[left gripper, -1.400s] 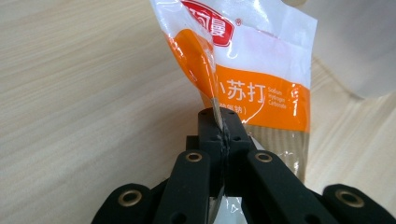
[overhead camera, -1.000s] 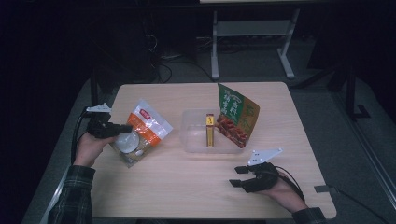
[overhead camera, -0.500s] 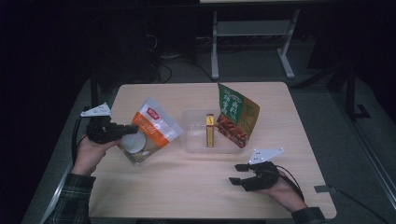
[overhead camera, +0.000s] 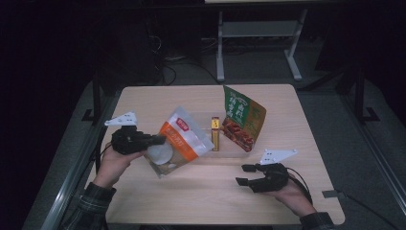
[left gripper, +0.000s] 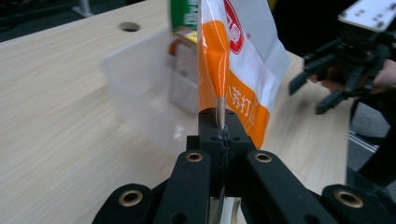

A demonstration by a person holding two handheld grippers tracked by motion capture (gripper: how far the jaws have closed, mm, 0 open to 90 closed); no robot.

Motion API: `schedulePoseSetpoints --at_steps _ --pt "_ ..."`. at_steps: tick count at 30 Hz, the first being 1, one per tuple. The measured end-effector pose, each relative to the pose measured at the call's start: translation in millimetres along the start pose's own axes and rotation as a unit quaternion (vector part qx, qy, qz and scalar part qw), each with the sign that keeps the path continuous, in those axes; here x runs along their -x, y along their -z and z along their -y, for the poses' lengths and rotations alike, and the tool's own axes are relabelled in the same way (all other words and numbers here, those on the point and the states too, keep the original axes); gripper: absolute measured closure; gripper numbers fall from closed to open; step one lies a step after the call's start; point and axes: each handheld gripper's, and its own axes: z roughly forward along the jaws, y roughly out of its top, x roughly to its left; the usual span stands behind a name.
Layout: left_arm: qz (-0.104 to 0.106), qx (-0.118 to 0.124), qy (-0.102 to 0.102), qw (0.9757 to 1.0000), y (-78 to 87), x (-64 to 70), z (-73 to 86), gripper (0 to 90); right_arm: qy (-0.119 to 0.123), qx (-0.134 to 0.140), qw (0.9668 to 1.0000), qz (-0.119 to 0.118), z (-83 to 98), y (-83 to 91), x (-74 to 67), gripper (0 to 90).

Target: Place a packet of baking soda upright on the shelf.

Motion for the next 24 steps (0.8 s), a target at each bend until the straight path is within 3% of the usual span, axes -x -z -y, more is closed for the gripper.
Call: schedulePoseSetpoints --at_steps 7,13,18,24 --pt "0.029 0.007 -0.008 0.9995 -28.7 27.0 -2.8 89.8 -0.002 0.039 0.9992 0.0 -9.9 6.8 2.9 42.7" --pt "0.05 -0.002 -0.016 0.9986 -48.1 42.7 -1.9 89.7 -0.006 0.072 0.9971 -0.022 -19.8 6.1 -1.9 41.4" --pt "0.057 -0.005 -0.017 0.9982 -57.4 48.7 0.1 89.7 -0.005 0.1 0.9944 -0.035 -29.0 -0.7 -5.7 41.4" --pt "0.059 -0.006 -0.019 0.9981 -61.0 51.7 0.9 89.7 -0.012 0.103 0.9933 -0.049 -35.1 -11.9 -8.5 45.2"
